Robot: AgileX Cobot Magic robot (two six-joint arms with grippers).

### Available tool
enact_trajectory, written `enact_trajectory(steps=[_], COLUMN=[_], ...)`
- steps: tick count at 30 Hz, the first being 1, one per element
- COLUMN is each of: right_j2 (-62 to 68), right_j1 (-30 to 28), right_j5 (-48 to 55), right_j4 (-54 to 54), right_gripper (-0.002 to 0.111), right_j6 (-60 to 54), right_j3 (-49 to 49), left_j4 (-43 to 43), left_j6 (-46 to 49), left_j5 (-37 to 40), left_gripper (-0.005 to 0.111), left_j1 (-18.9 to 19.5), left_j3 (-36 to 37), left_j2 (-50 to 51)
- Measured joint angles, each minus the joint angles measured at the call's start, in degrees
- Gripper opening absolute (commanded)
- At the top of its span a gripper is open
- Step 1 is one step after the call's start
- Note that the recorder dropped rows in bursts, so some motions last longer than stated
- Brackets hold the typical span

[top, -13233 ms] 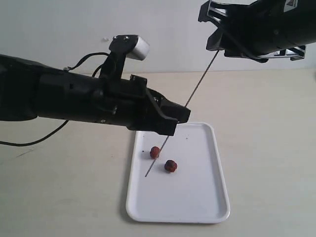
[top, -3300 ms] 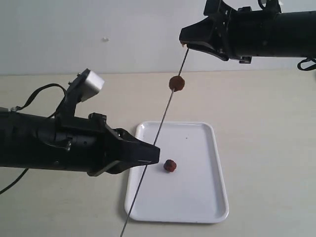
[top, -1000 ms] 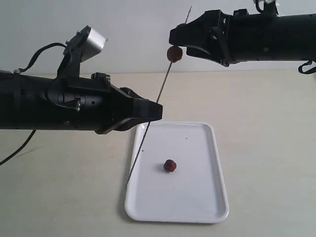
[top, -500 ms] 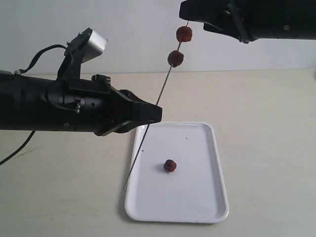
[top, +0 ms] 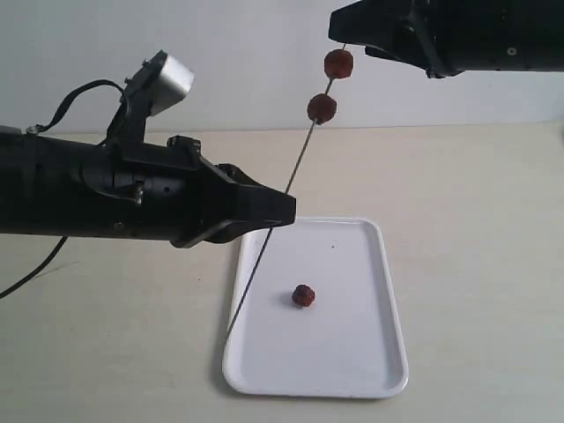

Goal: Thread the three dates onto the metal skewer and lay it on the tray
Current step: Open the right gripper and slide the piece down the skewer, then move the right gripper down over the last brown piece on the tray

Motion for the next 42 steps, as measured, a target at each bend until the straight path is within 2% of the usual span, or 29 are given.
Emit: enact_trajectory(steps=[4,10,14,20,27,34,42], right_j2=[-2.2,-3.8,-3.8,-3.8,0.6,9.4,19.3], right_j1=[0.0,0.0,0.0,0.8,9.8,16.3,22.3], right_j5=[-1.9,-2.7,-0.5,0.9,-1.8,-6.6,-6.6], right_j4=[-6.4,-29.1,-40.1,-49.1,-59.9,-72.0,-73.7], right_gripper=[0.06,0.06,0.059,0.059,0.059,0.054,0.054], right_j6=[6.1,26.9,36.8,42.0,50.4,72.2,77.0], right_j3=[0.0,0.0,0.0,0.0,0.0,0.0,-4.8], left_j4=[6.3,19.1,25.0,26.9,27.8,27.9,27.9], left_j6=[-5.1,-13.8,-19.1,-20.0,-18.7,-16.5,-14.9], left_j5=[-3.2,-4.4,-4.8,-6.4,-7.1,-7.2,-7.2], left_gripper=[0.0,0.0,0.0,0.0,0.0,0.0,0.0], left_j1=[0.0,0.0,1.7,7.8,16.0,17.1,17.1], left_j3=[0.0,0.0,0.5,5.2,8.8,9.6,9.6], left_j2=[0.0,0.0,0.0,0.0,0.0,0.0,0.0])
